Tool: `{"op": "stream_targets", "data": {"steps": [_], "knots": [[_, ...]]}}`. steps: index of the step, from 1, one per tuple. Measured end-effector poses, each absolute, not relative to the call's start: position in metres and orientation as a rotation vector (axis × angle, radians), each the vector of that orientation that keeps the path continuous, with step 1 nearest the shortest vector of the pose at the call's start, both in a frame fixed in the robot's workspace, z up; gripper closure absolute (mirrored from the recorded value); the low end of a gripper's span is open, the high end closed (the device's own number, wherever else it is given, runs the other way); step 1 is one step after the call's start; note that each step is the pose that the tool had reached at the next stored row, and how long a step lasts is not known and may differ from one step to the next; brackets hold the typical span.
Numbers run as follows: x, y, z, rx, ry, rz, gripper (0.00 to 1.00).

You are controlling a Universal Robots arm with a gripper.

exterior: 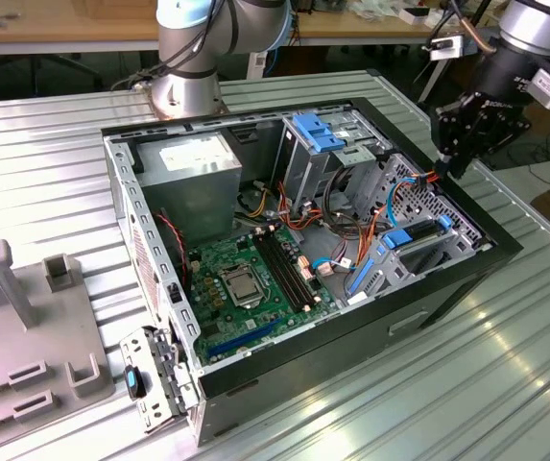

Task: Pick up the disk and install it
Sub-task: 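Insert the first disk wire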

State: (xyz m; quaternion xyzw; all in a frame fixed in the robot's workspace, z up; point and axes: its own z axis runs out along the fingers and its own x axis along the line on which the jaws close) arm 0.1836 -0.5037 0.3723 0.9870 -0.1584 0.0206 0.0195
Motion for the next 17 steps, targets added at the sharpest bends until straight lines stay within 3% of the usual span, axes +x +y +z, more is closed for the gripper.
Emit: {"op": "stream_targets", "data": {"steps": [17], "knots": [[0.187, -0.493, 0.369, 3.083, -0.362, 0.075, 0.69]]}}
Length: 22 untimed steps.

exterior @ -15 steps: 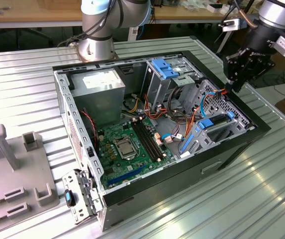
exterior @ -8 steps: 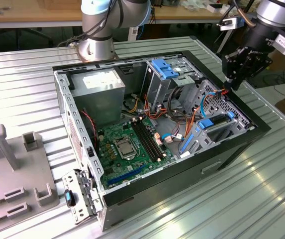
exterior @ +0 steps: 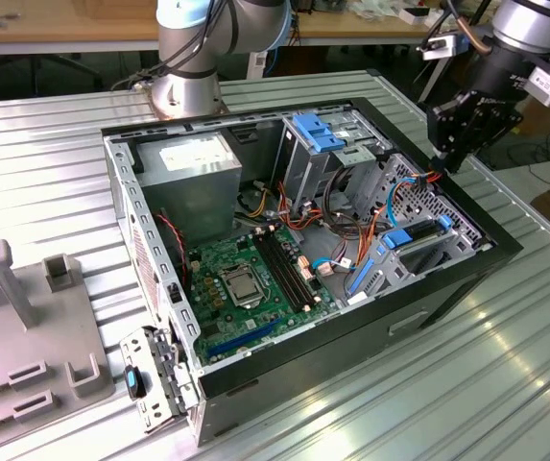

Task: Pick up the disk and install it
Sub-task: 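Insert the first disk wire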

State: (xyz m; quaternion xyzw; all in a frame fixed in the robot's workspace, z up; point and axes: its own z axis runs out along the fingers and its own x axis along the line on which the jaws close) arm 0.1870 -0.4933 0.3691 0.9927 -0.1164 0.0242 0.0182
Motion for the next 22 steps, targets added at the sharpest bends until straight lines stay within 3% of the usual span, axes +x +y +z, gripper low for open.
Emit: {"op": "stream_targets", "data": {"steps": [10, 11, 12, 18, 20, 22], "knots": [[0.1832, -0.4961, 0.3680, 3.089, -0.335, 0.135, 0.69], [0.1832, -0.4961, 0.3680, 3.089, -0.335, 0.136, 0.70], [0.1831, -0.4962, 0.3680, 3.089, -0.335, 0.138, 0.77], [0.1830, -0.4963, 0.3679, 3.089, -0.335, 0.143, 0.77], [0.1830, -0.4963, 0.3679, 3.089, -0.335, 0.143, 0.84], [0.1830, -0.4963, 0.3679, 3.089, -0.335, 0.143, 0.84]]}}
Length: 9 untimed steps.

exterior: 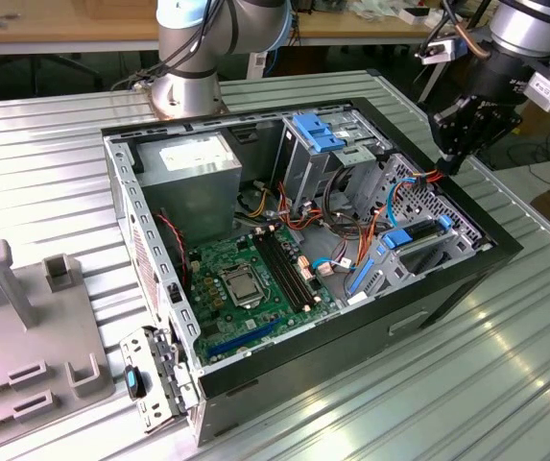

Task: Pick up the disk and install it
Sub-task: 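Insert the first disk wire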

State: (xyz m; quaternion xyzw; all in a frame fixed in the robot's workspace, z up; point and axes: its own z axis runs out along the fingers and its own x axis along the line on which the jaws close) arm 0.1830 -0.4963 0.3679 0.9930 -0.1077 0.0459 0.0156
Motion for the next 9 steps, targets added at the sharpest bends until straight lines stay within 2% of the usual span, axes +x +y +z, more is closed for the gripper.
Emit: {"op": "stream_targets", "data": {"steps": [9], "knots": [[0.1830, -0.4964, 0.3753, 3.084, -0.338, 0.143, 0.84]]}}
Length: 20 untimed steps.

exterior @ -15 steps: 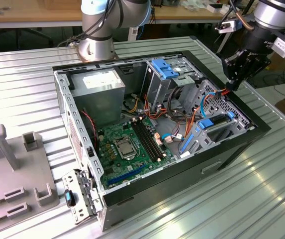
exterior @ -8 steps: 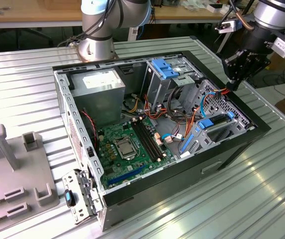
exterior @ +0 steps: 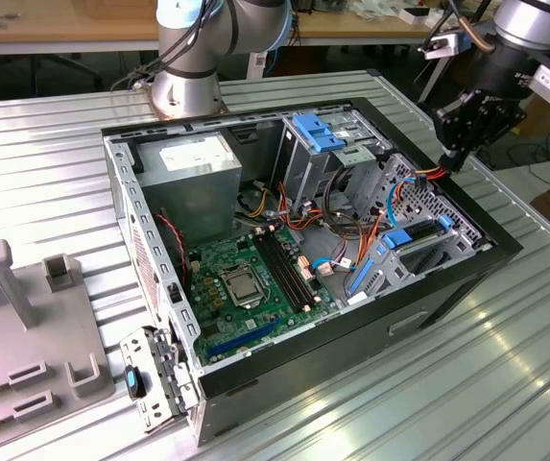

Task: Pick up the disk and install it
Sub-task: 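Insert the first disk wire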

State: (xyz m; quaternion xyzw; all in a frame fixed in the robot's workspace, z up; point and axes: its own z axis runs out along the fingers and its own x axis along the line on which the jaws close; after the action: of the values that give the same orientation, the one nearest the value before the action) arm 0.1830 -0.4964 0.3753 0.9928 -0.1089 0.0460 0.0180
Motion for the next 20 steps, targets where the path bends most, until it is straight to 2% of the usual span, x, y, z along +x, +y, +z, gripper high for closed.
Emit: {"op": "stream_targets", "data": {"steps": [11, 20], "knots": [[0.1830, -0.4964, 0.3753, 3.040, -0.584, 0.138, 0.84], [0.1831, -0.4964, 0.3750, 3.055, -0.509, 0.139, 0.84]]}}
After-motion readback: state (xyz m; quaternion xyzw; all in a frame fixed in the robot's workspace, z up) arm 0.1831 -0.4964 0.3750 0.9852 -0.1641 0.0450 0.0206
